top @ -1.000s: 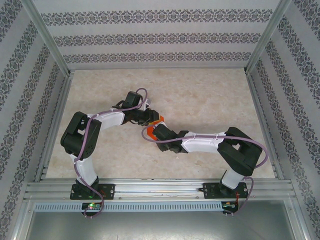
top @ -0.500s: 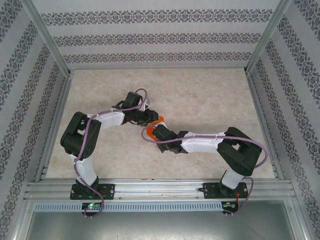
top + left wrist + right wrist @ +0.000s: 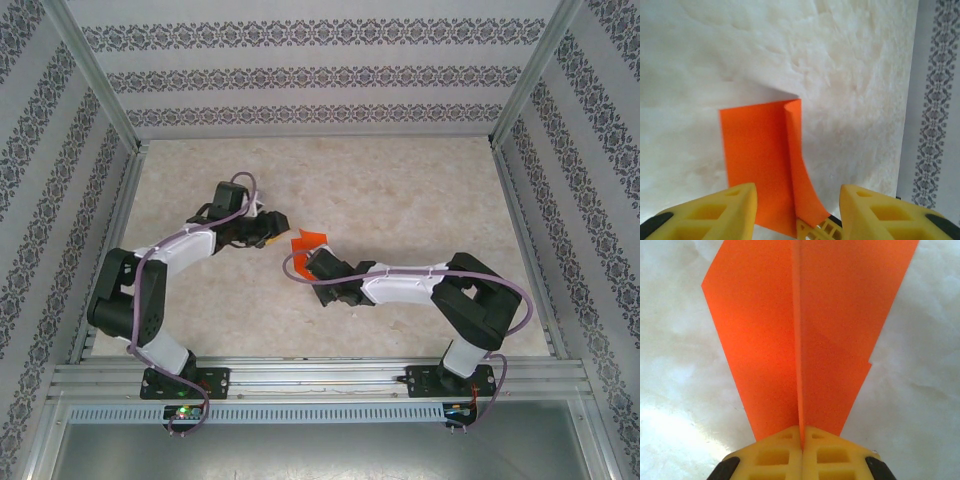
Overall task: Fold a paper plane with a square sheet of paper (fold left side to right side)
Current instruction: Fourth fold the wing at the center of the table.
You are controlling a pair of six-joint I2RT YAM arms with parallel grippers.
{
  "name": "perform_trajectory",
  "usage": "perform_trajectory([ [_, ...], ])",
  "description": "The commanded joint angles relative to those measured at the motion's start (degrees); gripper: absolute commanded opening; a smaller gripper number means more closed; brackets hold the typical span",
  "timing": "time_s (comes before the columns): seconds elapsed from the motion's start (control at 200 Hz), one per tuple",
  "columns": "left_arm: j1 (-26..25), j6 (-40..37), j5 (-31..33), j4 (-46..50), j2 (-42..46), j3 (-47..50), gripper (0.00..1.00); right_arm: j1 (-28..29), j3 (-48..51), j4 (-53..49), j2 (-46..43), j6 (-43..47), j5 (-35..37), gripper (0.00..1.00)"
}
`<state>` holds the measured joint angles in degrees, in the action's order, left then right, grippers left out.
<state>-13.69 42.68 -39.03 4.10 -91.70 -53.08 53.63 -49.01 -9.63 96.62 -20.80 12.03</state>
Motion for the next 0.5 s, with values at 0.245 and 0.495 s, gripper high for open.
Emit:
perform_trajectory([
  [0.245,2.40,-4.43,-4.93,4.32,1.25,3.19,0.48,-8.49,2.41,3.82,-2.12,-2.06,-25.35,0.00],
  [0.495,0.75,-4.18,-7.78,3.33,-0.28,3.75,0.47,-13.86,3.74,7.57,0.31,-4.51,-37.21,0.00],
])
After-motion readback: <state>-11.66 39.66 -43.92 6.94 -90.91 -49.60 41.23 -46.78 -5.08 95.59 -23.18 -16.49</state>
